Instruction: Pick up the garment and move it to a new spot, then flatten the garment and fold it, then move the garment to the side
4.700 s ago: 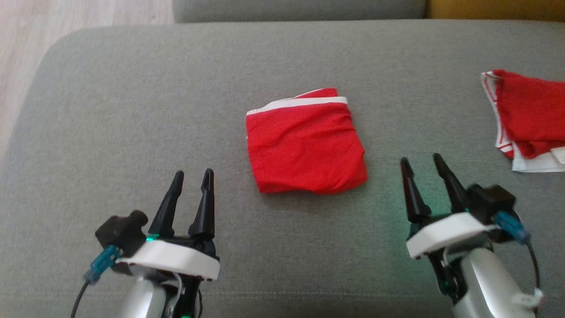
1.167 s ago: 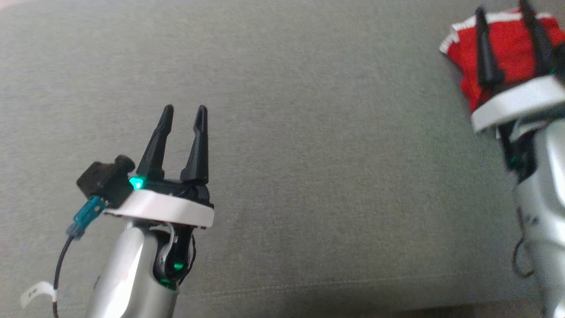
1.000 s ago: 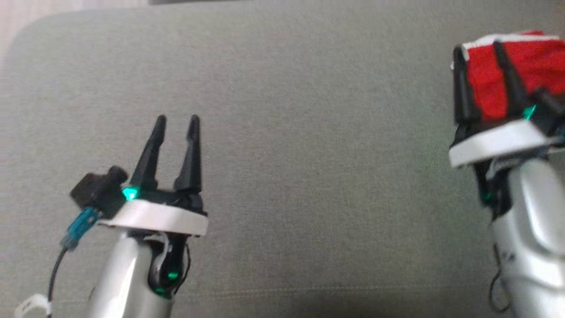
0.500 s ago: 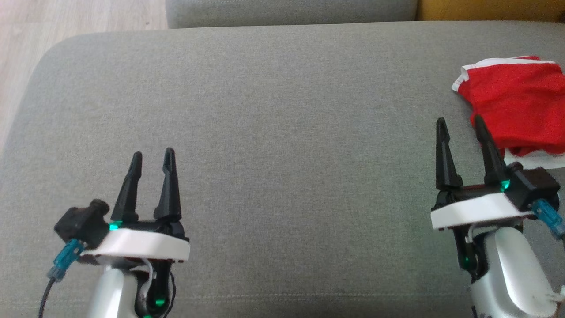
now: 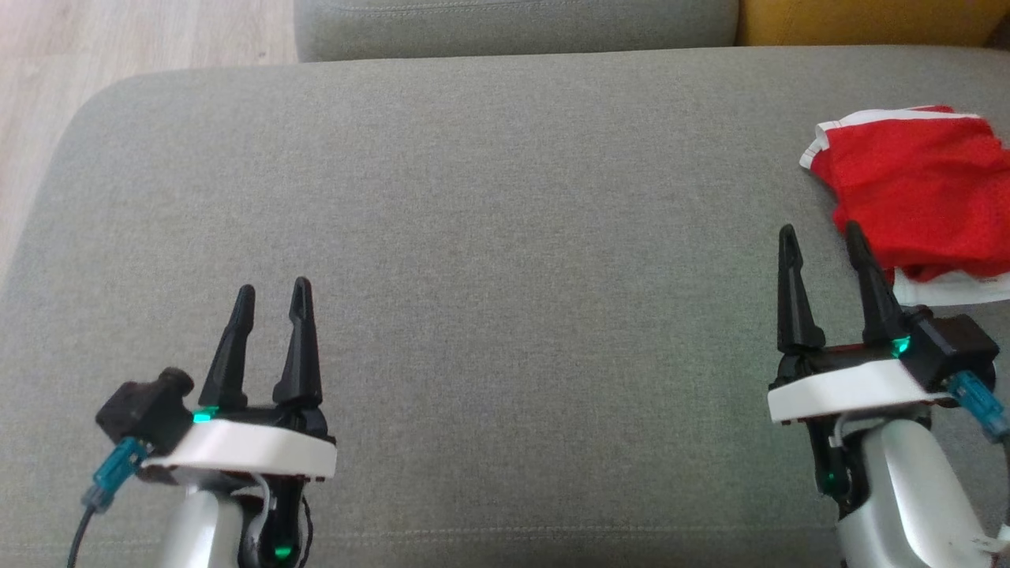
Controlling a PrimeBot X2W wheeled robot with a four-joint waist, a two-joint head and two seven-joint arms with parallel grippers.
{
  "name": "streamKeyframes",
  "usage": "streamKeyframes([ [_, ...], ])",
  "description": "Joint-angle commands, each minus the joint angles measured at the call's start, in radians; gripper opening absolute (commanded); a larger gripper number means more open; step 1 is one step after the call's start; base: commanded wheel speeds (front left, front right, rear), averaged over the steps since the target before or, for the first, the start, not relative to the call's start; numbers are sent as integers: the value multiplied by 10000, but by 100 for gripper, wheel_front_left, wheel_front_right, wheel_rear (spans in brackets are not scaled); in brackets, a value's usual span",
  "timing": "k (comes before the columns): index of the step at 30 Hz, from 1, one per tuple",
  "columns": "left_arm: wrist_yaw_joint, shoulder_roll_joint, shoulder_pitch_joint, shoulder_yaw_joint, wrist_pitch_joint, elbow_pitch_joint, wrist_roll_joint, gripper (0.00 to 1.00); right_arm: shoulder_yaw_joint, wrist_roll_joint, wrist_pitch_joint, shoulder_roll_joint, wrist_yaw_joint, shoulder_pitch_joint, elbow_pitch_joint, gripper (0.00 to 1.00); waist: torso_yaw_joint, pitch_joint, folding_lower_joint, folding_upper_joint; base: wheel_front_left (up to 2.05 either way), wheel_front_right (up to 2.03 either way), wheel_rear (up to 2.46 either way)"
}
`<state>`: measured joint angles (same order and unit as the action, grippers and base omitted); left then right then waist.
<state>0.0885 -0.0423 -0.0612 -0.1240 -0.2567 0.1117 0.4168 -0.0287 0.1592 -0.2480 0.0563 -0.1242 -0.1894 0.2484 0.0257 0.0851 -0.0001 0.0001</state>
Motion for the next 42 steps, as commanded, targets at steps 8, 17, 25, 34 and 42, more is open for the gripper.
streamKeyframes([
  [8, 33, -79, -199, 348, -51, -201, 129, 100, -322, 220, -131, -59, -65, -119, -327, 100, 30, -71, 1, -1, 0, 0, 0],
  [17, -1, 9, 26, -5, 5, 312, 312, 0, -113, 191, 6, -8, 2, 20, 204, 0, 40, -94, 1, -1, 0, 0, 0],
  [25, 17, -1, 182, 57, 156, 689, 911, 0, -69, 911, 179, 0, -1, 251, 496, 0, 25, -130, 1, -1, 0, 0, 0],
  [34, 45, -40, 132, 169, 361, 751, 1692, 0, 10, 1848, 394, 15, -6, 287, 464, 0, 6, -177, 1, -1, 0, 0, 0],
  [42, 76, -78, 80, 302, 596, 808, 2562, 0, 102, 2895, 637, 26, -11, 331, 424, 0, -15, -229, 1, -1, 0, 0, 0],
])
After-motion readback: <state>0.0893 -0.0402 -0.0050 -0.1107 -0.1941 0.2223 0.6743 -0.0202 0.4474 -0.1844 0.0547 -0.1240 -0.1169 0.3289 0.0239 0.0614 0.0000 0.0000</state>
